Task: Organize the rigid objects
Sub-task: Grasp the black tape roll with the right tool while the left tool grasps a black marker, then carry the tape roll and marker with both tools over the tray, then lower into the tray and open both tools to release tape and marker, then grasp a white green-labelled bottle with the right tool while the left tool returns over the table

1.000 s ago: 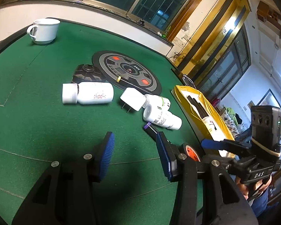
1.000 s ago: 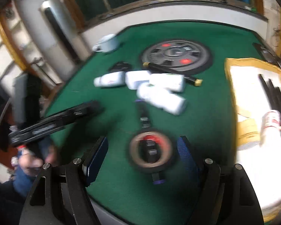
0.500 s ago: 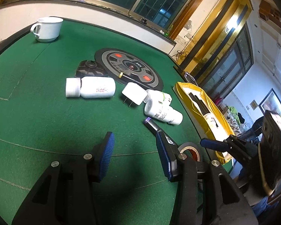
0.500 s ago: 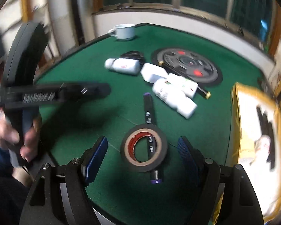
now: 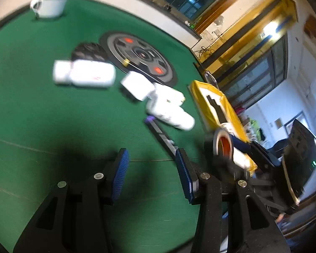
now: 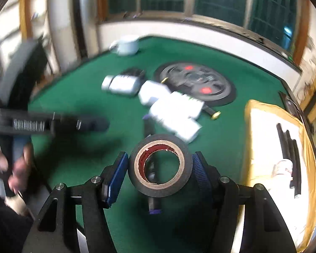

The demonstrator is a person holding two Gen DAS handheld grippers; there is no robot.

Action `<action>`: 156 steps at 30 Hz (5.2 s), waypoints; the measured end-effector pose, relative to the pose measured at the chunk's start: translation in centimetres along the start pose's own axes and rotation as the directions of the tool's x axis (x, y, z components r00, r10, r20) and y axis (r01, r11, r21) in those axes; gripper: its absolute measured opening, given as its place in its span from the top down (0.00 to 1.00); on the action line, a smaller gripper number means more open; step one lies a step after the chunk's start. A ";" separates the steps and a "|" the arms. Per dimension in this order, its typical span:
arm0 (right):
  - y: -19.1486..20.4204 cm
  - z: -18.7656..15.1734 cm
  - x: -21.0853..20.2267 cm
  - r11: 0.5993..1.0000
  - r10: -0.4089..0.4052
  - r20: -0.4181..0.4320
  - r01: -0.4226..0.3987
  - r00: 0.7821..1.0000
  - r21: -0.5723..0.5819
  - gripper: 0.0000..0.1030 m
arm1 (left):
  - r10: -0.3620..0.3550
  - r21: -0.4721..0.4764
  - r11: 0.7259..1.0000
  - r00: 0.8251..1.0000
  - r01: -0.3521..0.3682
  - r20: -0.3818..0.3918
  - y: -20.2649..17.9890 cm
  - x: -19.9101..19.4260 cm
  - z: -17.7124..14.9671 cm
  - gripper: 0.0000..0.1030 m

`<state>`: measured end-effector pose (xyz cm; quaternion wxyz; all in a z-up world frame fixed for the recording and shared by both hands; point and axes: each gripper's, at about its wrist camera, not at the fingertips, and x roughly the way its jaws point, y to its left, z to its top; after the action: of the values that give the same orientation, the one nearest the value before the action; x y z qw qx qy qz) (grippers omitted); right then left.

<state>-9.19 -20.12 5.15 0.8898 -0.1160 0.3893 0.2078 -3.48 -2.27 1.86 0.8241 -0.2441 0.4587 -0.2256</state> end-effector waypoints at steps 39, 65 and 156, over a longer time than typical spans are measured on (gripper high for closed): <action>-5.9 0.9 -0.2 0.973 0.086 0.267 -0.139 0.960 0.186 0.44 | 0.399 0.432 0.816 0.915 -0.385 0.062 -6.9 5.0 -2.7 0.88; -9.3 -2.9 -4.3 0.922 -0.059 0.196 -0.022 0.979 0.385 0.44 | 0.193 0.371 0.899 0.972 -0.231 0.136 -11.1 1.6 -0.7 0.88; -4.7 0.5 -1.0 0.972 -0.010 0.014 0.007 1.000 0.235 0.43 | 0.164 0.110 0.973 0.942 -0.204 0.292 0.0 -1.6 0.4 0.67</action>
<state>-7.32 -24.37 6.45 0.9010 -0.0102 0.4041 0.1573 -3.86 -1.27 3.12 0.9132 -0.1716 0.3412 -0.1418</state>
